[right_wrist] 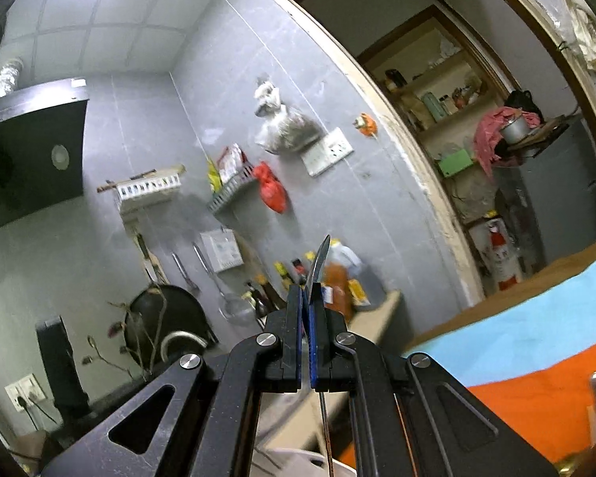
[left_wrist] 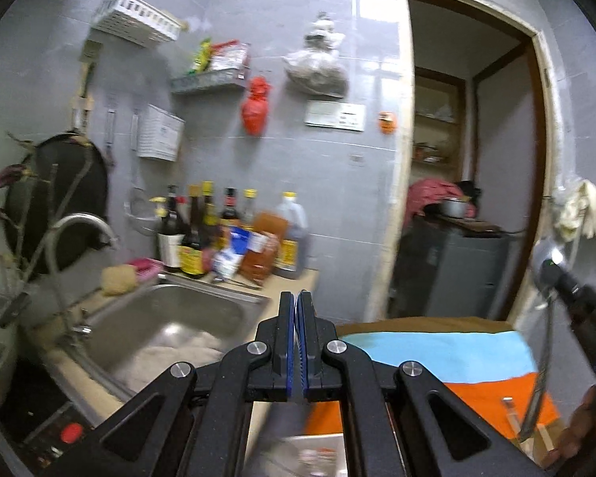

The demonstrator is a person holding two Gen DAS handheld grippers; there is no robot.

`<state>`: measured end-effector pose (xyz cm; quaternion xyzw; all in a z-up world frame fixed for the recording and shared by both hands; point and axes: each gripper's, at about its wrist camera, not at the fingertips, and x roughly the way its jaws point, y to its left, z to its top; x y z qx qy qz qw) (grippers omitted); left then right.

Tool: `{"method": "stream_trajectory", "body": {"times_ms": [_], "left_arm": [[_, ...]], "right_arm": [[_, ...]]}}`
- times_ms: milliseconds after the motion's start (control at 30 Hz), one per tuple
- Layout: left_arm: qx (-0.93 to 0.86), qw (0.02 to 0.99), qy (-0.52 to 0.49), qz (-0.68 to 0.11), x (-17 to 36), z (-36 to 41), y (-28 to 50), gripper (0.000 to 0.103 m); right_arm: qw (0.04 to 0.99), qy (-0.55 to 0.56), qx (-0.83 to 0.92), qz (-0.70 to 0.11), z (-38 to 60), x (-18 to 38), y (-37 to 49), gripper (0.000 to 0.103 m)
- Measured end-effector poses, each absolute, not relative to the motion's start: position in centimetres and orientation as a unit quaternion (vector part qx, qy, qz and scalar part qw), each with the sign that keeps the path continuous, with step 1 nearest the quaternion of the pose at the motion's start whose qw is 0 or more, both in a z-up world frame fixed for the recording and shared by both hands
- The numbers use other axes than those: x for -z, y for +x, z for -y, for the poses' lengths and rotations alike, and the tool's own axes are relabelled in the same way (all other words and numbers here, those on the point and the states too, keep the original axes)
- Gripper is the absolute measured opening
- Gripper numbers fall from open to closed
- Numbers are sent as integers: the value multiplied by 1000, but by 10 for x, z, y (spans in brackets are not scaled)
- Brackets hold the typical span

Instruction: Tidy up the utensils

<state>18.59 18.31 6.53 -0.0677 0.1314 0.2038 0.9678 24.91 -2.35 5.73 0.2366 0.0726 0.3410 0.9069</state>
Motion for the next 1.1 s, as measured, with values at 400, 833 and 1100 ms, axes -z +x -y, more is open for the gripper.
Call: {"method": "stream_trajectory", "body": {"times_ms": [400,833,1100], "left_arm": [[-239,959,-42,-147,-16,-205,201,2],[-232,962,-6,-144,13,-185,204,3],[-203,966,-8,-162,19,-179,203,4]], "right_arm": [[917,201,-337,-68,-29,-10,254,3],[930,133,-333,-83,-37,16,251,3],[929,93,-346,-92,-37,25,246,3]]}}
